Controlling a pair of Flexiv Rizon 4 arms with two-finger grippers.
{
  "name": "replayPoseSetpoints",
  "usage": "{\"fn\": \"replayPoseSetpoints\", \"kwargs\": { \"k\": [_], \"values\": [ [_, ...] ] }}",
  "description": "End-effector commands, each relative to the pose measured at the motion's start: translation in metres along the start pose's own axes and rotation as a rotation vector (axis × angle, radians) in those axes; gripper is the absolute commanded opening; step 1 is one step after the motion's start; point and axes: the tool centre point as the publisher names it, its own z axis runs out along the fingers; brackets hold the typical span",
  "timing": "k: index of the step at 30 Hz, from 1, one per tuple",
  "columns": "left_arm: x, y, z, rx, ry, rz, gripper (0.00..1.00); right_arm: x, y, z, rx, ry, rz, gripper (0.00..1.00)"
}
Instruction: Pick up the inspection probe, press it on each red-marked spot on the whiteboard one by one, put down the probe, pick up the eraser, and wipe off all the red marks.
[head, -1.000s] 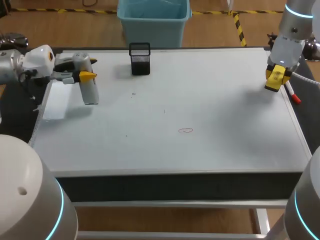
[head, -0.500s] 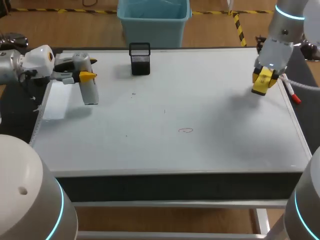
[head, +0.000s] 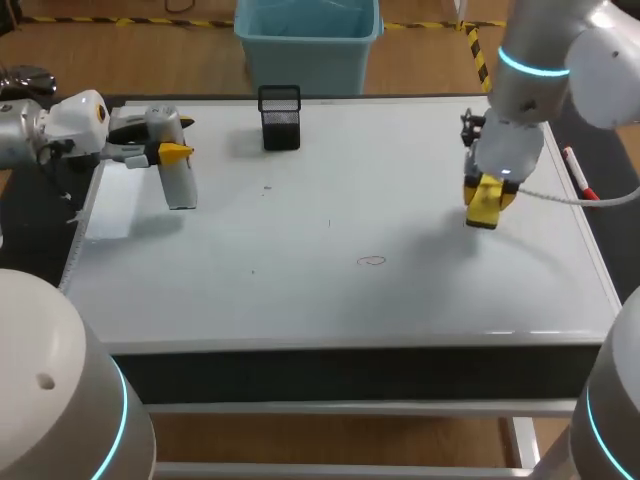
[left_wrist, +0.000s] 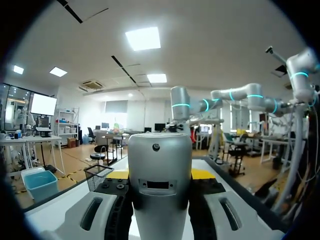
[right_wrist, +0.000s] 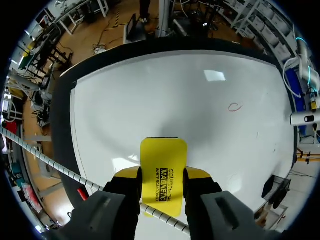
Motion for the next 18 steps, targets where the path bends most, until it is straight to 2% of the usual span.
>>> {"fn": "replayPoseSetpoints", "kwargs": {
  "k": [1, 12, 18],
  "values": [
    [0.001, -0.002, 0.000, -0.003, -0.003, 0.000, 0.00, -0.013, 0.035, -0.002, 0.078, 0.004, -0.017, 0.00],
    [0.001, -0.002, 0.000, -0.003, -0.003, 0.000, 0.00, -0.079, 0.094, 0.016, 0.098, 0.042, -0.116, 0.00],
    [0.001, -0.002, 0.000, -0.003, -0.003, 0.000, 0.00, -0.116, 0.112, 0.025, 0.092, 0.052, -0.164, 0.00]
  ]
}}
